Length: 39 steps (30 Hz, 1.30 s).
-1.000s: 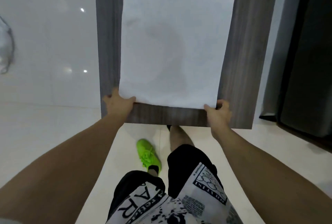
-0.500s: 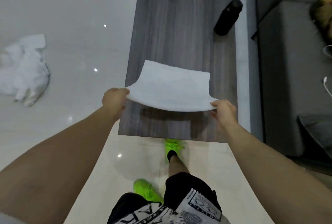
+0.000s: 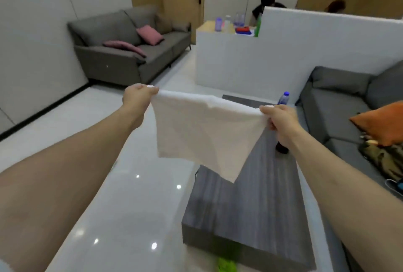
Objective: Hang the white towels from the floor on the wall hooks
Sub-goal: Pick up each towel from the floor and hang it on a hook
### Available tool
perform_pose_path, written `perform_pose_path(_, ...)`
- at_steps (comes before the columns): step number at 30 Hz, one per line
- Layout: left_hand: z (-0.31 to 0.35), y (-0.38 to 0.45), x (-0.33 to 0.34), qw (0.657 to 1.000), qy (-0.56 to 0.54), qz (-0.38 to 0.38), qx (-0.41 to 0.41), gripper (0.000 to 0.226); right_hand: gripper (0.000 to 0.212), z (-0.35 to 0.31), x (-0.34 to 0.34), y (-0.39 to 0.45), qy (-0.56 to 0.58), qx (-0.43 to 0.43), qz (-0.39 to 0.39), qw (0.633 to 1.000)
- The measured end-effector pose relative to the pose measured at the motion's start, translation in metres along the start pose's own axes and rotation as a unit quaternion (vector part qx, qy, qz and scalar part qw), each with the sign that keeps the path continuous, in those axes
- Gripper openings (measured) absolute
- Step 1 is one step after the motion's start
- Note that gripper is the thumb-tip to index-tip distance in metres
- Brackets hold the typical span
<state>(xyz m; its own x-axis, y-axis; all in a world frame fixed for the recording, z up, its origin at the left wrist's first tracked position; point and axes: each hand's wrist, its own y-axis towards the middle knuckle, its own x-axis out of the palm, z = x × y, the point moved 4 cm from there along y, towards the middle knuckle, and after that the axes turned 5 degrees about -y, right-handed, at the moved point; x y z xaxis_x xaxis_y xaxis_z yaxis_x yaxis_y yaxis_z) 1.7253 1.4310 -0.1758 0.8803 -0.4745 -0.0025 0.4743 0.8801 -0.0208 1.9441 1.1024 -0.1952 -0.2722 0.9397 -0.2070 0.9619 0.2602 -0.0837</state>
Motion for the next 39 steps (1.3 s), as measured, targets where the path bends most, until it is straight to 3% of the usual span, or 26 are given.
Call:
perform_pose_path(6, 0.073, -0.001, -0.140, 0.993, -0.031, 0.078, 0.082, 0.021, 0.036, -0.113, 0.083, -0.044, -0.021, -0.156, -0.125, 0.979)
perform_pose_path(9, 0.099, -0.005, -0.211, 0.983, -0.049, 0.143, 0.106, 0.035, 0.032, -0.156, 0.142, -0.069, -0.103, -0.250, -0.214, 0.939)
perform_pose_path(13, 0.124, -0.013, -0.303, 0.964, -0.033, 0.221, 0.143, 0.043, 0.018, -0.199, 0.231, -0.092, -0.150, -0.324, -0.225, 0.907)
perform_pose_path(17, 0.133, -0.019, -0.396, 0.951, -0.019, 0.262, 0.165, 0.034, 0.016, -0.235, 0.335, -0.119, -0.139, -0.383, -0.266, 0.874)
perform_pose_path(21, 0.139, -0.027, -0.488, 0.938, 0.078, 0.305, 0.148, 0.014, 0.015, -0.268, 0.452, -0.156, -0.162, -0.465, -0.293, 0.819)
perform_pose_path(25, 0.153, -0.050, -0.579, 0.887, 0.149, 0.417, 0.134, 0.009, 0.010, -0.296, 0.573, -0.216, -0.138, -0.471, -0.380, 0.784)
perform_pose_path(28, 0.160, -0.083, -0.642, 0.848, 0.173, 0.486, 0.121, 0.009, 0.014, -0.313, 0.656, -0.275, -0.137, -0.486, -0.481, 0.716)
perform_pose_path(30, 0.162, -0.111, -0.679, 0.820, 0.189, 0.529, 0.107, 0.007, 0.013, -0.321, 0.705, -0.318, -0.145, -0.511, -0.509, 0.677)
perform_pose_path(39, 0.163, -0.264, -0.803, 0.687, 0.266, 0.676, 0.024, 0.005, 0.020, -0.323, 0.834, -0.565, -0.082, -0.535, -0.645, 0.540)
